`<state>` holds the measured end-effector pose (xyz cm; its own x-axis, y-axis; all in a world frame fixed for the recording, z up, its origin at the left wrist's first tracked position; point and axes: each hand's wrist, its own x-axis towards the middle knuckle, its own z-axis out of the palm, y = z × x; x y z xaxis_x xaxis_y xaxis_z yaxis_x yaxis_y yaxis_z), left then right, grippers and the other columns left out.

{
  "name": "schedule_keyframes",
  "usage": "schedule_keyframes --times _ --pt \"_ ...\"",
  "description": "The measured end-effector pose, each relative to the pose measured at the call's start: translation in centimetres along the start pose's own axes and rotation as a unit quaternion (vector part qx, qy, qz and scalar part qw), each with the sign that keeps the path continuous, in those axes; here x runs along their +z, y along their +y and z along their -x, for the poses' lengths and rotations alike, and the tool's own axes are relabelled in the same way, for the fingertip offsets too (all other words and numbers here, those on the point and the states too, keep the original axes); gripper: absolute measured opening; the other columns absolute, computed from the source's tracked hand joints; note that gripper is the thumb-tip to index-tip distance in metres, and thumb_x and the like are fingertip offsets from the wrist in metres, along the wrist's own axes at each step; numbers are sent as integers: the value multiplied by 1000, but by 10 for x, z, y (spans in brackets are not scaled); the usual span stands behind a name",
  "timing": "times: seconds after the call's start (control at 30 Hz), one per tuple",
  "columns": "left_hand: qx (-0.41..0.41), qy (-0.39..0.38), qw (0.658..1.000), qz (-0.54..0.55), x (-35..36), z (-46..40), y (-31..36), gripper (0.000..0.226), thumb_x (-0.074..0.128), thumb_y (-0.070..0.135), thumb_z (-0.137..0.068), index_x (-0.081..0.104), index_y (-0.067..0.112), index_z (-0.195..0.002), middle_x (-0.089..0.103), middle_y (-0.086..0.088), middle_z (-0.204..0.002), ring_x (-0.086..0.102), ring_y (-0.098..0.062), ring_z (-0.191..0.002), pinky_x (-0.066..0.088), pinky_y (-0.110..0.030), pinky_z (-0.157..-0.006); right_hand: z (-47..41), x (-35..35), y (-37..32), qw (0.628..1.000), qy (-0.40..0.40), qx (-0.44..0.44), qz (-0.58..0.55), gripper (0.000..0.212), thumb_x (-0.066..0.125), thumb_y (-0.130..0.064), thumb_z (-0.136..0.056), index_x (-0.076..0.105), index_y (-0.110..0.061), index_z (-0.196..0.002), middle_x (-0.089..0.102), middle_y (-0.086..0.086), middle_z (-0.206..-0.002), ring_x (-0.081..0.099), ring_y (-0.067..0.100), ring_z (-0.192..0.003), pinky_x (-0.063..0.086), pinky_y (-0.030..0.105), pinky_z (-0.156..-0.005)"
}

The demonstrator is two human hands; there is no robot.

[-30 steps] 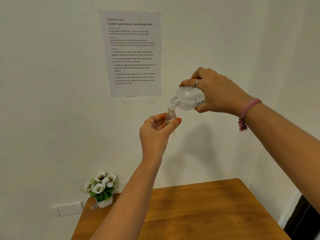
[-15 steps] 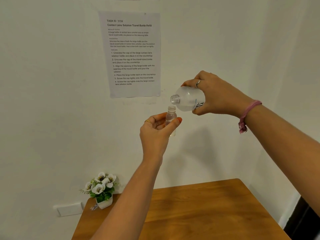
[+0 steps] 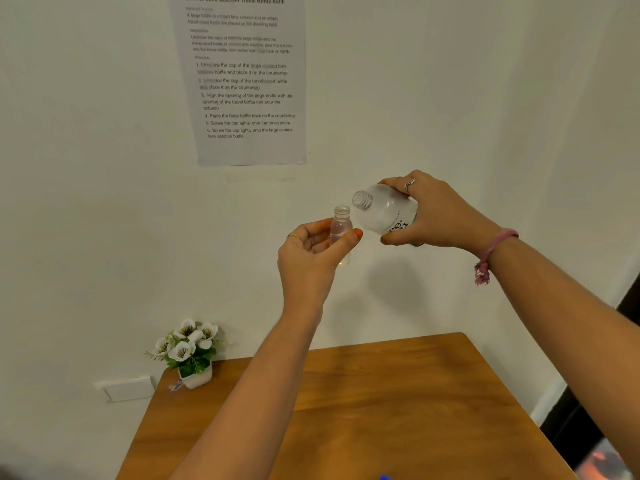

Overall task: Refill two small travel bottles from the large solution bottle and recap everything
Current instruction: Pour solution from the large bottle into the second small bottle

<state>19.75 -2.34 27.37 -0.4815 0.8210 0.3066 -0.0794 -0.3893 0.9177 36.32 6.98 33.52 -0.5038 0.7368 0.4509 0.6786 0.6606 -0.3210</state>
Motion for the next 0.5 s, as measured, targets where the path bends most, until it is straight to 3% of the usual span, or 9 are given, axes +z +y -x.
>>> schedule_keyframes --times 0.1,0.2,0.3,0.5 --pt "-16 -1 1000 0 7 8 -13 42 86 16 -67 66 12 -104 74 0 -97 72 -8 -85 54 -16 -68 14 16 16 999 0 29 -45 82 85 -30 -61 48 -25 -134 51 0 -116 52 15 -101 45 12 -69" --pt "-35 -2 999 0 12 18 -32 43 86 15 -67 66 11 -105 74 0 -97 72 -9 -85 54 -16 -68 32 38 33 991 -12 64 -114 82 85 -30 -62 47 -23 -134 53 2 -120 53 16 -108 49 29 -89" --pt "-58 -5 998 -10 15 33 -54 43 86 16 -67 66 12 -105 74 0 -98 72 -8 -87 56 -18 -72 54 65 52 978 -29 107 -179 84 86 -29 -62 45 -23 -135 53 -2 -123 52 13 -111 51 36 -94" --pt "-109 3 994 -25 14 71 -104 38 86 13 -67 64 18 -99 73 -1 -98 71 -11 -89 57 -22 -76 96 117 88 949 -65 159 -263 82 84 -23 -67 44 -19 -138 53 -2 -128 51 15 -116 51 36 -95"
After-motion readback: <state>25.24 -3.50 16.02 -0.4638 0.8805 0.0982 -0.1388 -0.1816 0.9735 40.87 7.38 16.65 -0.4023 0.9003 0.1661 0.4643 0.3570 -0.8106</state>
